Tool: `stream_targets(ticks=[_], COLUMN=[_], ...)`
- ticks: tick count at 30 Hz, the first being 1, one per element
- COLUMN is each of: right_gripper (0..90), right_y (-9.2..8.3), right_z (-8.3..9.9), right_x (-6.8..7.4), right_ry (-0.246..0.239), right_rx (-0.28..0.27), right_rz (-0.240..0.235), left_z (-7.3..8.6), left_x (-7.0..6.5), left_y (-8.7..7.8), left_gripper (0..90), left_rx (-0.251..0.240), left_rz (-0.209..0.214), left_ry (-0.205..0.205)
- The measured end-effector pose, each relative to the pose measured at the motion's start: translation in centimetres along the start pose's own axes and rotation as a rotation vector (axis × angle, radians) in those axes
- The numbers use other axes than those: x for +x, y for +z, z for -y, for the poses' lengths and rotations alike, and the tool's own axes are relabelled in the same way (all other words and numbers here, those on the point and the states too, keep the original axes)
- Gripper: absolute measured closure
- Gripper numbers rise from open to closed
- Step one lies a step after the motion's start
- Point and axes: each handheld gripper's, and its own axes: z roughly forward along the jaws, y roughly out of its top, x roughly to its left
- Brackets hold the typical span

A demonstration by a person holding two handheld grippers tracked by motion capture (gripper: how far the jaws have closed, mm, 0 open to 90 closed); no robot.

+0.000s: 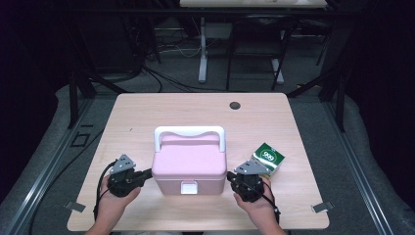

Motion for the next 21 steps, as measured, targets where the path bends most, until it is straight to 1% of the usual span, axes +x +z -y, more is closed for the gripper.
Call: stream_targets(ticks=[3,5,6,7,8,9,10,11,13,14,15,16,17,18,20,21], right_gripper=[90.0,90.0,85.8,85.8,83.4,82.0,81.1,81.1,79.2,75.9,75.9,72.8,72.8,71.2,66.7,66.7], right_y=[0.0,-0.1,-0.1,-0.1,-0.2,-0.3,-0.6,-0.6,-0.8,-0.9,-0.9,-1.2,-1.2,-1.4,-2.0,-2.0], right_z=[0.2,0.1,0.1,0.1,0.1,0.0,-0.4,-0.4,-0.8,-1.3,-1.3,-1.9,-1.9,-2.2,-3.4,-3.4], right_x=[0.0,-0.1,-0.3,-0.3,-0.5,-0.7,-1.2,-1.2,-1.5,-1.9,-1.9,-2.3,-2.3,-2.5,-3.3,-3.3], right_ry=[-0.003,-0.002,-0.013,-0.013,-0.018,-0.008,0.004,0.004,0.005,0.003,0.003,0.005,0.005,0.007,0.016,0.016], right_rx=[-0.012,-0.007,-0.018,-0.018,-0.018,-0.025,-0.038,-0.038,-0.046,-0.052,-0.052,-0.056,-0.056,-0.059,-0.066,-0.066], right_rz=[0.010,-0.002,0.000,0.000,0.004,-0.022,-0.022,-0.022,-0.009,-0.005,-0.005,-0.004,-0.004,-0.006,-0.038,-0.038], left_z=[0.1,0.2,0.2,0.2,0.1,0.0,-0.3,-0.3,-0.9,-1.6,-1.6,-2.3,-2.3,-2.8,-3.9,-3.9], left_x=[0.2,0.4,0.5,0.6,0.6,0.7,0.8,0.8,1.1,1.5,1.5,1.9,1.9,2.1,2.4,2.4], left_y=[0.0,0.0,0.1,0.2,0.2,0.2,0.1,0.1,-0.2,-0.6,-0.6,-1.2,-1.2,-1.6,-2.3,-2.3], left_gripper=[89.8,88.7,86.5,86.5,84.5,83.5,80.6,79.4,77.9,74.8,73.4,70.9,68.6,68.6,63.8,63.2], left_rx=[-0.004,-0.013,-0.012,-0.008,-0.007,-0.003,-0.004,-0.004,-0.003,-0.010,-0.010,-0.027,-0.027,-0.035,-0.054,-0.054], left_rz=[0.016,0.027,0.027,0.018,0.015,0.015,0.008,0.008,-0.002,-0.003,-0.003,-0.006,-0.006,-0.001,0.003,0.003], left_ry=[-0.001,-0.013,-0.017,-0.018,-0.013,-0.013,-0.006,-0.006,0.004,-0.006,-0.006,-0.021,-0.021,-0.028,-0.037,-0.037])
